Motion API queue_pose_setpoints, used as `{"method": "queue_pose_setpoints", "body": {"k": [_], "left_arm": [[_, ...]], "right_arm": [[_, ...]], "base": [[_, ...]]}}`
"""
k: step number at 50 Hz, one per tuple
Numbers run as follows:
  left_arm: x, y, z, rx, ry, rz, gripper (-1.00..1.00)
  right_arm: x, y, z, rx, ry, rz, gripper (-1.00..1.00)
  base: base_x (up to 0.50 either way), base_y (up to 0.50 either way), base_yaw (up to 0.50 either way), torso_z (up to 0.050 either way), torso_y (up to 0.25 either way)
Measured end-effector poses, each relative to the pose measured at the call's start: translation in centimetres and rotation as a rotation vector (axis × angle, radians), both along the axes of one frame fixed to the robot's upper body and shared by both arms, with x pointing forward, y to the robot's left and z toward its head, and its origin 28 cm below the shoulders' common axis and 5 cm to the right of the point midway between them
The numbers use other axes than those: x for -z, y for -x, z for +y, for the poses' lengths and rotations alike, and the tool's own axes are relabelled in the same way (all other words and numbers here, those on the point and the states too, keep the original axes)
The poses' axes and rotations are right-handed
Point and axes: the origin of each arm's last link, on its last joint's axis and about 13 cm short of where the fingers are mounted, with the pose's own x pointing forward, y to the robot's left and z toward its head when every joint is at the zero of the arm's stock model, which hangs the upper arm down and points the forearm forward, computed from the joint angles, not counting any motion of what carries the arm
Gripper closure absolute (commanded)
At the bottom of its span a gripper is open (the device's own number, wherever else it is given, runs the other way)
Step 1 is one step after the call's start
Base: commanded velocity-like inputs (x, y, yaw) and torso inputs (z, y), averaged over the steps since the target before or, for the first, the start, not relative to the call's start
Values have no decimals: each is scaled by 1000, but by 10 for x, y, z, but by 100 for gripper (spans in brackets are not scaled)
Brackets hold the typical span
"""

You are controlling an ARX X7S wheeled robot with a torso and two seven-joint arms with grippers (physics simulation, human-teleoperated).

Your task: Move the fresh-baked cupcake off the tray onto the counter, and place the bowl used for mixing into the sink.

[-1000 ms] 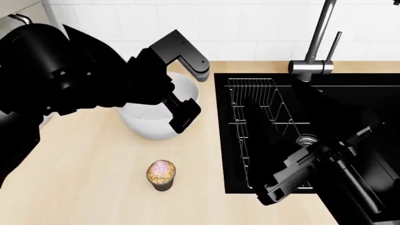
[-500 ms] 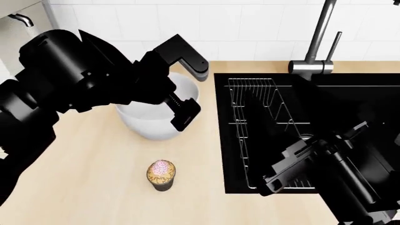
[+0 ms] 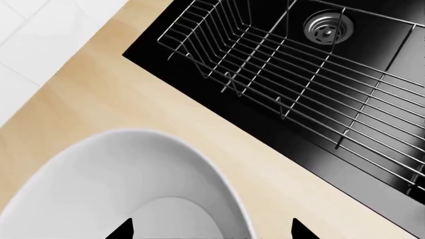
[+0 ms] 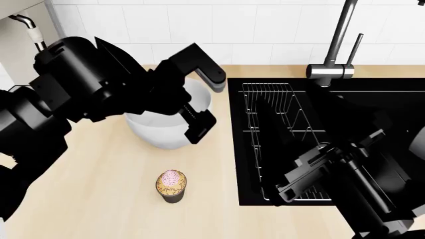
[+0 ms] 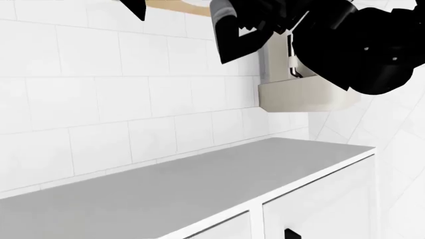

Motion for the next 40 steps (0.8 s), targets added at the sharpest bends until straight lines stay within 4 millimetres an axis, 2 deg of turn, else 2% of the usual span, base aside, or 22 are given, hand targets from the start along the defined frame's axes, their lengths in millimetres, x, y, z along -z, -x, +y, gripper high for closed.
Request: {"method": "queue_pose_setpoints", "body": {"k": [40], "left_arm": [[14, -6, -5, 21, -32, 43, -100]], "right_arm": [[4, -5, 1, -2, -1, 13, -100]], "base": [[0, 0, 0, 0, 0]]}}
